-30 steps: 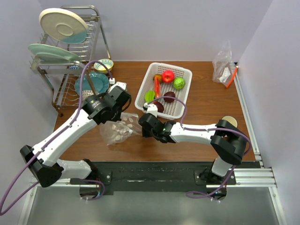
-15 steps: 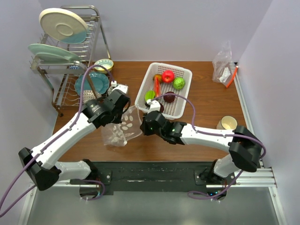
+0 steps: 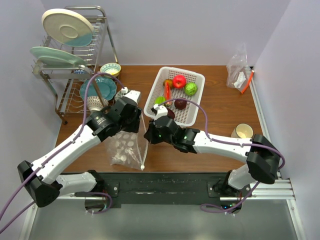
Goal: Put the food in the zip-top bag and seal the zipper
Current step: Open the zipper of the food storage bag at the center of the board.
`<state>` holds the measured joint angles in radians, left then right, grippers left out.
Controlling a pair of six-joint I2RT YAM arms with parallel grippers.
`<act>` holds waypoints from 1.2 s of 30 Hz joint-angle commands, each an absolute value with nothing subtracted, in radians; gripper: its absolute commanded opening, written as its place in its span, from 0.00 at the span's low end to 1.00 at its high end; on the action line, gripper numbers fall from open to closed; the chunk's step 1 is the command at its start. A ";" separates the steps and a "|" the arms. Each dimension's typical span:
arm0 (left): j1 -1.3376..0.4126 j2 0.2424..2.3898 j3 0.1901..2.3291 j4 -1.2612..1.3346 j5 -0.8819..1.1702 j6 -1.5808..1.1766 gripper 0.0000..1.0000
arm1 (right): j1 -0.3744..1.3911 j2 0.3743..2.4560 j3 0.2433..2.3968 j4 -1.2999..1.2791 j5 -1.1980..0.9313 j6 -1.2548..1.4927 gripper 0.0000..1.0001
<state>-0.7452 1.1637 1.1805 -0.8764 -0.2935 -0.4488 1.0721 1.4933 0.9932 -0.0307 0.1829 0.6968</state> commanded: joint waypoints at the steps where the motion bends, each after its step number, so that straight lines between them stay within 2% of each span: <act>1: -0.773 1.170 1.154 -0.810 -0.267 -0.452 0.56 | 1.071 1.497 1.060 -0.021 0.175 0.709 0.00; 10: -0.845 1.183 1.170 -0.854 -0.302 -0.526 0.62 | 1.071 1.506 1.094 -0.058 0.216 0.745 0.00; 23: -1.069 1.347 1.246 -1.103 -0.661 -0.781 0.56 | 1.072 1.471 1.072 -0.060 0.273 0.836 0.00; 36: -1.083 1.286 1.144 -0.947 -0.551 -0.781 0.56 | 1.069 1.416 1.045 -0.061 0.322 0.873 0.00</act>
